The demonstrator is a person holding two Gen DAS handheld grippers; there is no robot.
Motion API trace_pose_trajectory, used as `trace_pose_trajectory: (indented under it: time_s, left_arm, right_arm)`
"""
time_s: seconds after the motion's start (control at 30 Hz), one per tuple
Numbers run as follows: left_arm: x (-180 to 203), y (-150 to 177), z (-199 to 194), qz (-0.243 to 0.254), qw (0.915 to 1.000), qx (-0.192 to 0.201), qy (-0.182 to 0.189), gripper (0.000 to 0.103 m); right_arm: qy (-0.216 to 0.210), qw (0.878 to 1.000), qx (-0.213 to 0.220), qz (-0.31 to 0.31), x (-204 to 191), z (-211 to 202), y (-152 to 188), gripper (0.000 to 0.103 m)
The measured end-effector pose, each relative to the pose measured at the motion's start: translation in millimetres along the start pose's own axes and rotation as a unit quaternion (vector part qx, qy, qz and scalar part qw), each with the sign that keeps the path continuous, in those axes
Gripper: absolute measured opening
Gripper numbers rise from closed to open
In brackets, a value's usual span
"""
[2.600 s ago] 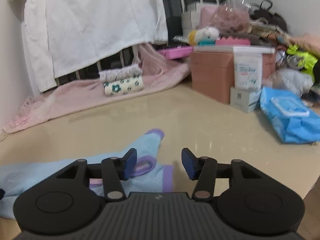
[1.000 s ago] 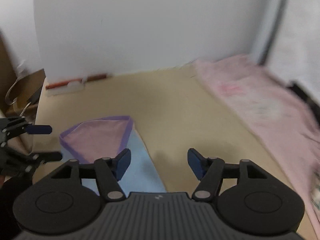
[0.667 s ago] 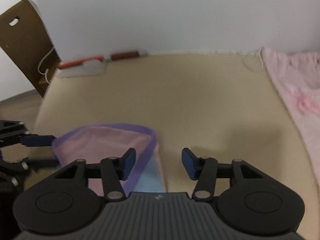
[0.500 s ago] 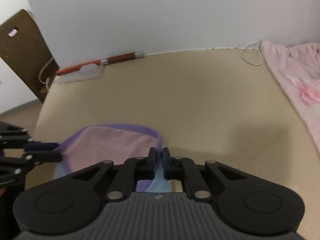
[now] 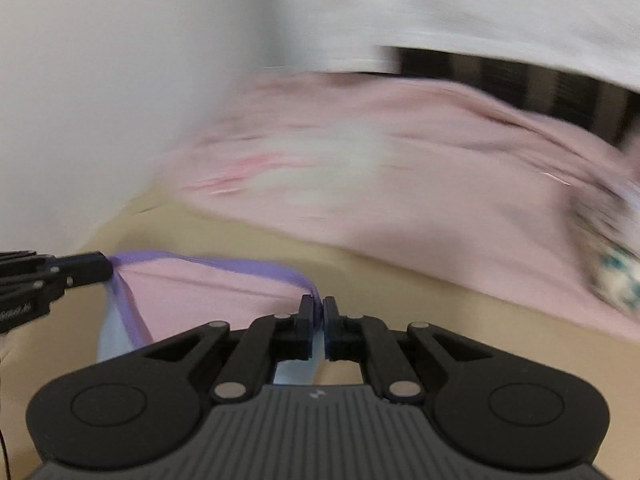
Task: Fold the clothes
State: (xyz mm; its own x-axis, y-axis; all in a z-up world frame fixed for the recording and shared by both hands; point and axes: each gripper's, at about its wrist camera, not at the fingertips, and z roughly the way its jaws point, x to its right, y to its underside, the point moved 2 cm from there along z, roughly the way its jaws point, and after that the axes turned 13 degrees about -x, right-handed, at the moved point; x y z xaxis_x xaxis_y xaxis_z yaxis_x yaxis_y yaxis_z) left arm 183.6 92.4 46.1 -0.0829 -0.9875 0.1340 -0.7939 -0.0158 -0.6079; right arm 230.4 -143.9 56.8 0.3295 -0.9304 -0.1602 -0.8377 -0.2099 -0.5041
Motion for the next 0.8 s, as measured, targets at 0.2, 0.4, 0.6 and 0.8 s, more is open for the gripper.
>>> trace_pose_trajectory:
  time_s: [0.2, 0.4, 0.6, 0.8]
  left_arm:
    - [0, 10, 5, -0.056, 0.9972, -0.03, 0.04, 0.03]
    - [19, 114, -103, 0.069, 0.9807, 0.03, 0.18, 0.076]
    - [44, 200, -108, 0.125, 0.9704, -0.013, 0.206, 0.068]
    - [53, 202, -89, 0.125, 0.9781, -0.033, 0.163, 0.03]
  right_arm:
    - [-0.004, 0.994, 0.023, 0.102, 45, -23, 39, 0.032]
    - [-0.044, 0.998, 0.039, 0.023, 6, -47, 120, 0.048]
    - [-0.083, 0.993, 0.054, -0.056, -33, -71, 202, 0.048]
    - [-0.106, 0.987, 0.063, -0.101, -62, -83, 265, 0.023]
